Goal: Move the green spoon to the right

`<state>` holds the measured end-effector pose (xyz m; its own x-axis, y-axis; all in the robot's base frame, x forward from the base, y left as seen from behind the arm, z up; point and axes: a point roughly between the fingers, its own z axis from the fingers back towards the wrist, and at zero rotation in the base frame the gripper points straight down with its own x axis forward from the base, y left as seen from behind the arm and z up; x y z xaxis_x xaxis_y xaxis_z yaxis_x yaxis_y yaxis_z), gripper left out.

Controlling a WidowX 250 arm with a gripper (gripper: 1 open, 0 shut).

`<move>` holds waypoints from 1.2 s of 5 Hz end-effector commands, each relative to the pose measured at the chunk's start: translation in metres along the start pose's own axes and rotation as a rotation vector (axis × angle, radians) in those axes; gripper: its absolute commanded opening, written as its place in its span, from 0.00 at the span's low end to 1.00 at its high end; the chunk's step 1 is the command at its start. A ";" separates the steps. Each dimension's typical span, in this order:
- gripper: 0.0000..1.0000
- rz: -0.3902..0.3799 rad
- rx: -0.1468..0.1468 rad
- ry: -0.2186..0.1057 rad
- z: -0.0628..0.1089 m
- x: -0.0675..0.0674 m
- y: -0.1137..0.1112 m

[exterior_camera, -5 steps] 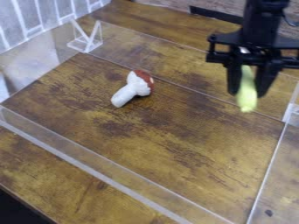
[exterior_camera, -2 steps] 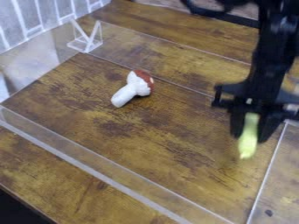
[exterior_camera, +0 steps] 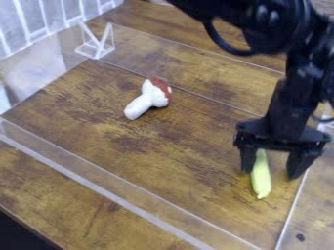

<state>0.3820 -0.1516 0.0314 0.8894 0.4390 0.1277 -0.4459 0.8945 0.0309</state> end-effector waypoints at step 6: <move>1.00 0.134 0.052 0.053 0.012 0.006 0.010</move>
<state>0.3839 -0.1475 0.0270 0.8365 0.5446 0.0613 -0.5480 0.8320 0.0860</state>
